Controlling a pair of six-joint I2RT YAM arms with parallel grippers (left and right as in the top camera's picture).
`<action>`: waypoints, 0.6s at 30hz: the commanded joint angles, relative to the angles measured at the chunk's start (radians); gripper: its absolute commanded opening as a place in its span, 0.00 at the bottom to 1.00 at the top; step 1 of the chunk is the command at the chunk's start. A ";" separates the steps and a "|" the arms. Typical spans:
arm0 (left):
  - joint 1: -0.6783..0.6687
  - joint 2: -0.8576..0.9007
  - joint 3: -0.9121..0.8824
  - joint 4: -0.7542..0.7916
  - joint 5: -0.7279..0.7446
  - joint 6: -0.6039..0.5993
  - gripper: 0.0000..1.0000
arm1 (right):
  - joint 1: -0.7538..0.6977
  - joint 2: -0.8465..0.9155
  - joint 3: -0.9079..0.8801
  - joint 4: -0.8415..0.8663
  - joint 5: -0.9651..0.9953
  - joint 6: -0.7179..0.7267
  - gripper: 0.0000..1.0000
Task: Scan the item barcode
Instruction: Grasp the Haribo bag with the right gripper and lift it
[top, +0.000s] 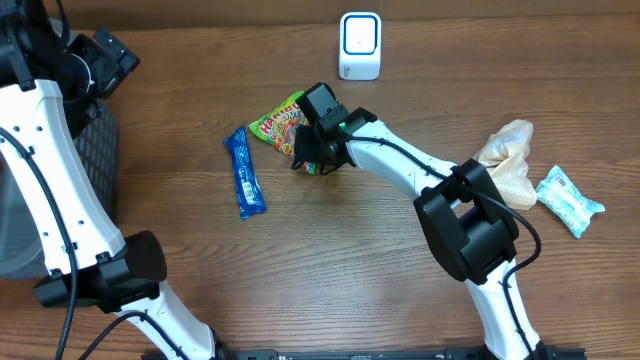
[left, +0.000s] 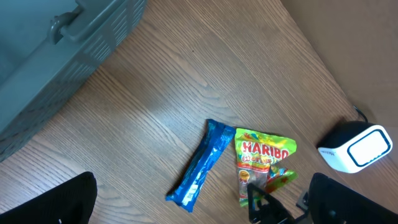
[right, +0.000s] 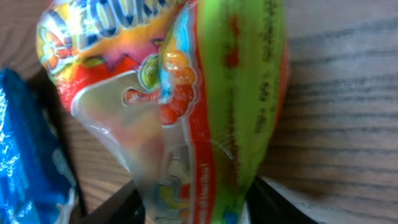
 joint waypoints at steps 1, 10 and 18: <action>-0.004 -0.028 0.010 -0.002 0.006 -0.009 1.00 | -0.024 0.013 0.014 -0.011 0.042 0.043 0.34; -0.004 -0.028 0.010 -0.002 0.006 -0.009 1.00 | -0.049 -0.044 0.017 -0.120 0.031 0.034 0.04; -0.004 -0.028 0.010 -0.002 0.006 -0.009 1.00 | -0.144 -0.191 0.017 -0.458 -0.327 -0.099 0.04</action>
